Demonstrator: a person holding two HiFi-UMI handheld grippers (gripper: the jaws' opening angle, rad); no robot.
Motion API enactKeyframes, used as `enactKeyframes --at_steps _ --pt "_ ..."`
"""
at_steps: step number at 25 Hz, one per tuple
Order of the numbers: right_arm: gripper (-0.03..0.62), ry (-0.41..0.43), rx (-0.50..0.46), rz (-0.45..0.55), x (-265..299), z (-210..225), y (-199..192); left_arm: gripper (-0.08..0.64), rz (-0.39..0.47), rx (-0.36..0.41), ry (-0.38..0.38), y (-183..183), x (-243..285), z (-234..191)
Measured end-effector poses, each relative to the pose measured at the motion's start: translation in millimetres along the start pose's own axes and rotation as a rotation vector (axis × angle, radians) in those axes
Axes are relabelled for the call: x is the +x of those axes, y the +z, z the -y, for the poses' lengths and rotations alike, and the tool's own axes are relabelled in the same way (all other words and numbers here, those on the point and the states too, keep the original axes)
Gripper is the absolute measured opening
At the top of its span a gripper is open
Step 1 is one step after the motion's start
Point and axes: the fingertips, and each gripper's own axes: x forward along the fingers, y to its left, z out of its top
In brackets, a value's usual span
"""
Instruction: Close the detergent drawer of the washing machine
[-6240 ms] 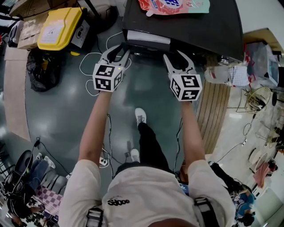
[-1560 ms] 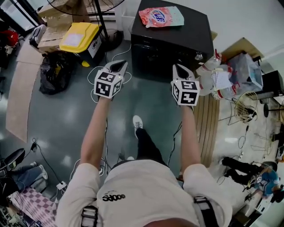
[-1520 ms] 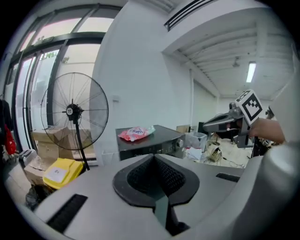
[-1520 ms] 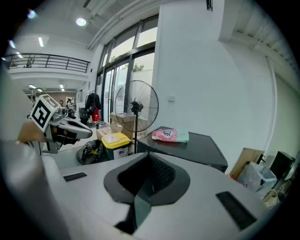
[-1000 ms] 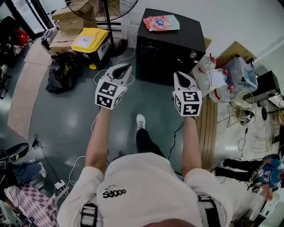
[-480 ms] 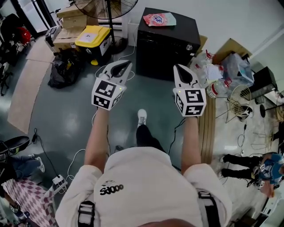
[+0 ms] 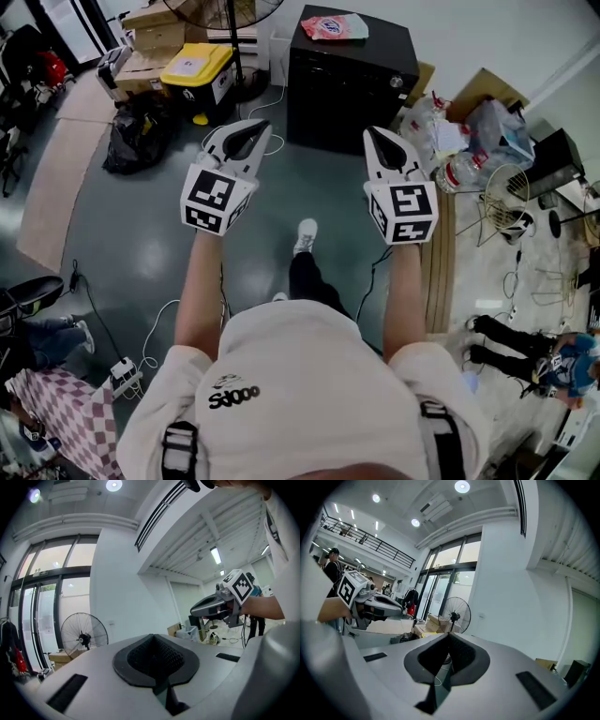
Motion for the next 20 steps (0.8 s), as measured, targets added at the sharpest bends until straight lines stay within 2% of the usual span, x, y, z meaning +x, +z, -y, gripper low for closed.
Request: enactKeyframes --at_steps 7,20 --pt "0.006 0.010 -0.034 0.029 -29.3 -18.3 14.6 0.018 0.030 0.009 0.001 16.5 -27.1 15.0" --pt "0.006 0.008 -0.050 0.035 -37.3 -29.8 16.0 0.018 0.006 0.056 -0.036 15.9 -41.2 33.7"
